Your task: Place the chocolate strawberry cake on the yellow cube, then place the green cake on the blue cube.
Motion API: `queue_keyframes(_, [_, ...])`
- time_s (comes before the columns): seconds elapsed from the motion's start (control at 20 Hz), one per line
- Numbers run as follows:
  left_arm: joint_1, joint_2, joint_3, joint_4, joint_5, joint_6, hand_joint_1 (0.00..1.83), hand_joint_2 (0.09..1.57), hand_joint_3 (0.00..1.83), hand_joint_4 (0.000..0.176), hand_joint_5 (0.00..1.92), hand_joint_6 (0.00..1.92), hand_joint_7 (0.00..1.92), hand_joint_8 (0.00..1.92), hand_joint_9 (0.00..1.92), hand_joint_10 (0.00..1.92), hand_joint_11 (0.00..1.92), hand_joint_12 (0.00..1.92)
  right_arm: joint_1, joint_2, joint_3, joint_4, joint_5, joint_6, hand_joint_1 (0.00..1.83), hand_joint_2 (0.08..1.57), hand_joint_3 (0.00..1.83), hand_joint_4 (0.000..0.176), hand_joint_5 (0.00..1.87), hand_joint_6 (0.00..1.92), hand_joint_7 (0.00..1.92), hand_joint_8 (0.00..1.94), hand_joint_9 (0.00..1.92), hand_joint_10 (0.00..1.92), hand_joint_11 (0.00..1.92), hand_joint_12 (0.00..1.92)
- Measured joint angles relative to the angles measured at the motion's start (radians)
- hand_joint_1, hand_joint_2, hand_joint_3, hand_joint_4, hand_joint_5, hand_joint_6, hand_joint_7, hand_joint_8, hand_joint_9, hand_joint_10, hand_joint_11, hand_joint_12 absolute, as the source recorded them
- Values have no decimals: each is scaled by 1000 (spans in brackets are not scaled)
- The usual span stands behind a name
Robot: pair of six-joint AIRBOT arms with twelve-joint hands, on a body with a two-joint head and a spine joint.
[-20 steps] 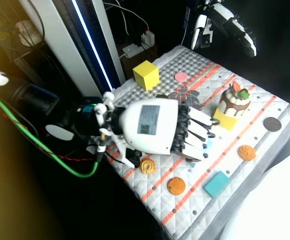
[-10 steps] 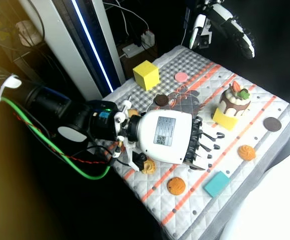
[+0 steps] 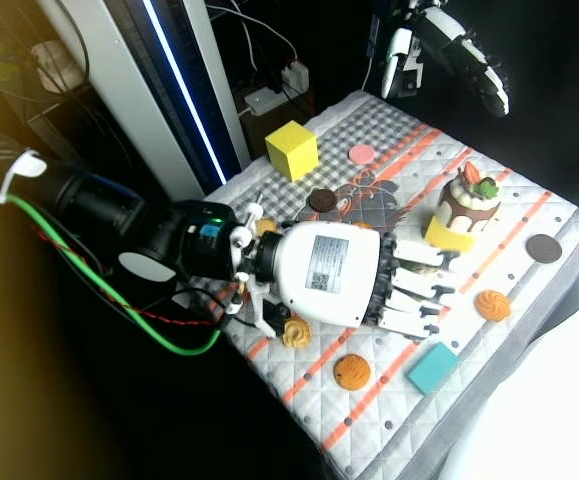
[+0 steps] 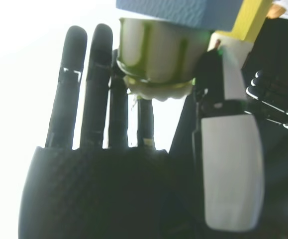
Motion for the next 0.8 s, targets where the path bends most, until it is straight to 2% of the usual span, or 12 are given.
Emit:
queue_keyframes(0.05, [0, 0, 0, -1, 0, 0, 842, 891, 12, 167, 0, 0, 2, 0, 0, 0, 0, 0, -3, 0, -2, 0, -1, 0, 909, 1102, 0, 82, 276, 3, 428, 2, 717, 17, 474, 882])
queue_keyframes(0.1, [2, 0, 0, -1, -1, -1, 846, 894, 12, 152, 0, 0, 1, 0, 0, 0, 0, 0, -7, 0, -2, 0, -3, 0, 909, 1102, 0, 82, 282, 5, 431, 3, 721, 18, 458, 869])
queue_keyframes(0.15, [2, 0, 0, 2, -1, -1, 846, 908, 17, 155, 0, 0, 0, 0, 0, 0, 0, 0, -9, 0, -4, 1, -3, 0, 850, 1108, 2, 102, 272, 1, 472, 17, 736, 23, 468, 872])
queue_keyframes(0.2, [2, 0, 0, 2, 0, -1, 849, 911, 17, 167, 0, 0, 0, 0, 0, 0, 0, 0, -9, 1, -4, 2, -3, 0, 830, 1116, 5, 112, 263, 0, 477, 16, 725, 17, 451, 867])
queue_keyframes(0.3, [2, 0, 0, 2, -1, -3, 853, 917, 17, 157, 0, 0, 0, 0, 0, 0, 0, 0, -9, 6, -11, 2, -1, -1, 843, 1116, 1, 89, 279, 1, 511, 8, 734, 15, 437, 892])
queue_keyframes(0.35, [7, 0, 0, 0, -3, -8, 839, 913, 13, 164, 0, 0, 0, 0, 0, 0, 0, 0, -9, 8, -12, 0, 0, -1, 858, 1118, 1, 86, 277, 0, 520, 10, 738, 15, 437, 893])
queue_keyframes(0.4, [9, 0, 0, -2, 0, -12, 839, 921, 16, 162, 0, 0, 0, 0, 0, 0, 0, 0, -9, 8, -13, 1, 1, -1, 890, 1114, 0, 91, 275, 0, 501, 2, 739, 15, 434, 892])
queue_keyframes(0.5, [12, 0, 0, -2, -2, -21, 851, 909, 7, 161, 0, 0, 0, 0, 0, 0, 0, 0, -10, 16, -19, 2, 1, -1, 916, 1102, 0, 86, 284, 3, 505, 7, 744, 16, 433, 894])
queue_keyframes(0.55, [13, 0, 0, -2, -4, -24, 850, 917, 10, 148, 0, 0, 0, 0, 0, 0, 0, 0, -18, 21, -25, 3, 13, -1, 934, 1096, 0, 79, 299, 1, 512, 4, 729, 8, 406, 914])
queue_keyframes(0.6, [13, 0, 0, -2, -4, -24, 847, 917, 10, 149, 0, 0, 0, 0, 0, 0, 0, 0, -21, 26, -26, 2, 13, 0, 920, 1098, 1, 69, 300, 0, 500, 0, 715, 1, 394, 919])
queue_keyframes(0.7, [17, 0, 0, -4, -8, -26, 831, 917, 8, 151, 0, 0, 0, 0, 0, 0, 0, 0, -27, 44, -32, 8, 14, 0, 909, 1087, 0, 91, 290, 0, 504, 1, 692, 0, 381, 884])
queue_keyframes(0.8, [17, 0, 0, -6, -9, -27, 835, 917, 6, 149, 0, 0, 4, 1, 0, 0, 0, 0, -34, 55, -38, 14, 24, -1, 901, 1081, 0, 80, 295, 2, 501, 0, 678, 0, 380, 872])
